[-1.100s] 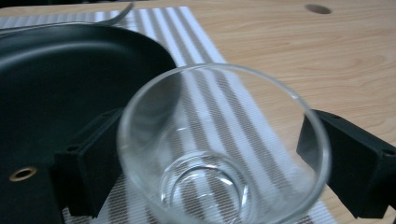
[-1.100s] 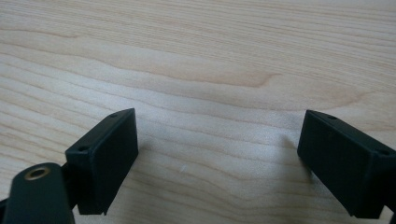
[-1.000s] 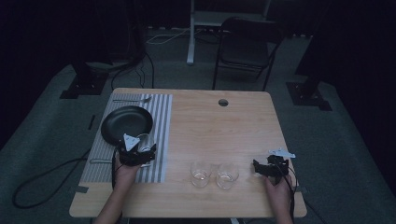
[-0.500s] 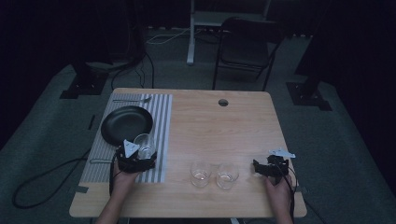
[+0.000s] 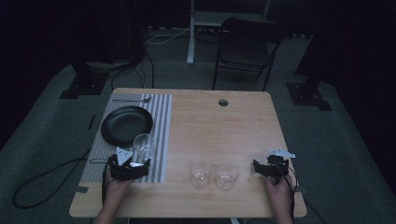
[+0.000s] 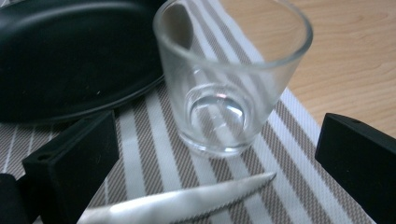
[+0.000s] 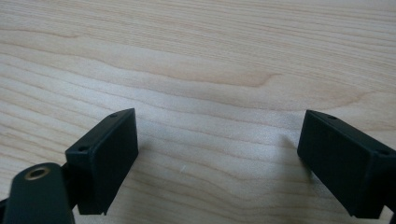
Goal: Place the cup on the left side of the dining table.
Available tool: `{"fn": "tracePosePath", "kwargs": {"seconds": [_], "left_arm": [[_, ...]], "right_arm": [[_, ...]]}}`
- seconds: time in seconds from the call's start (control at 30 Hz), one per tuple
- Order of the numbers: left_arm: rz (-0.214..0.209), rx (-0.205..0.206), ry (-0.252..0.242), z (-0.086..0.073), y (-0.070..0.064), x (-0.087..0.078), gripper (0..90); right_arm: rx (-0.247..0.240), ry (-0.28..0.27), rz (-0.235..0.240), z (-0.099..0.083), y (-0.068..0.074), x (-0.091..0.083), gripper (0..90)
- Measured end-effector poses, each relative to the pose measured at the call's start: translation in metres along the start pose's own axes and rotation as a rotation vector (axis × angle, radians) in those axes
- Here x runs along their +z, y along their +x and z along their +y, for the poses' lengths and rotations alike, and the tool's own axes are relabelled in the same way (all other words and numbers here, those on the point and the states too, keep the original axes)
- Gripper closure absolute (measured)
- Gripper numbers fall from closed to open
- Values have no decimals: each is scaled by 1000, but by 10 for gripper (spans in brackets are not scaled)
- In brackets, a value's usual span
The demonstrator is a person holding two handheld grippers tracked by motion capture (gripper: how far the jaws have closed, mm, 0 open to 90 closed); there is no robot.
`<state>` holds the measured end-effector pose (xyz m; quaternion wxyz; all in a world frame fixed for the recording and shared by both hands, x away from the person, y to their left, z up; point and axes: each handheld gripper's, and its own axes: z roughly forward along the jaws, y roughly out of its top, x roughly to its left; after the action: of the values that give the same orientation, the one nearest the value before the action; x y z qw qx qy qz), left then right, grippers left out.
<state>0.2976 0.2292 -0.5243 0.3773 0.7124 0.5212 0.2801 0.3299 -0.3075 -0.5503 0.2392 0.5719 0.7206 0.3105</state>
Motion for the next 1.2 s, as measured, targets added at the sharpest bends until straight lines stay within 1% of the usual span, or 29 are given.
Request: {"fn": "tracePosePath", "kwargs": {"seconds": [0.07,0.1,0.23,0.3,0.37,0.4,0.47,0.53,0.6,0.73,0.8,0.9,0.93,1.03,1.2], "left_arm": [[1,-12,9,-3,2,-2,1],[1,-12,9,-3,2,-2,1],[22,-9,25,-11,8,-9,1],[23,-16,31,-15,11,-12,1],[23,-16,31,-15,11,-12,1],[34,-27,39,-19,15,-16,1],[43,-40,46,-21,18,-18,2],[51,-45,55,-24,22,-20,2],[54,-53,64,-27,26,-22,2],[75,-53,92,-33,31,-24,2],[74,-54,99,-35,33,-25,2],[85,-53,109,-37,37,-26,2],[84,-65,111,-39,39,-27,2],[110,-70,113,-42,42,-29,2],[114,-79,156,-44,49,-29,2]], "right_arm": [[0,0,0,0,0,0,118],[0,0,0,0,0,0,118],[0,0,0,0,0,0,118],[0,0,0,0,0,0,118],[0,0,0,0,0,0,118],[0,0,0,0,0,0,119],[0,0,0,0,0,0,118],[0,0,0,0,0,0,119],[0,0,0,0,0,0,118],[0,0,0,0,0,0,118],[0,0,0,0,0,0,118],[0,0,0,0,0,0,118],[0,0,0,0,0,0,118],[0,0,0,0,0,0,118],[0,0,0,0,0,0,118]]}}
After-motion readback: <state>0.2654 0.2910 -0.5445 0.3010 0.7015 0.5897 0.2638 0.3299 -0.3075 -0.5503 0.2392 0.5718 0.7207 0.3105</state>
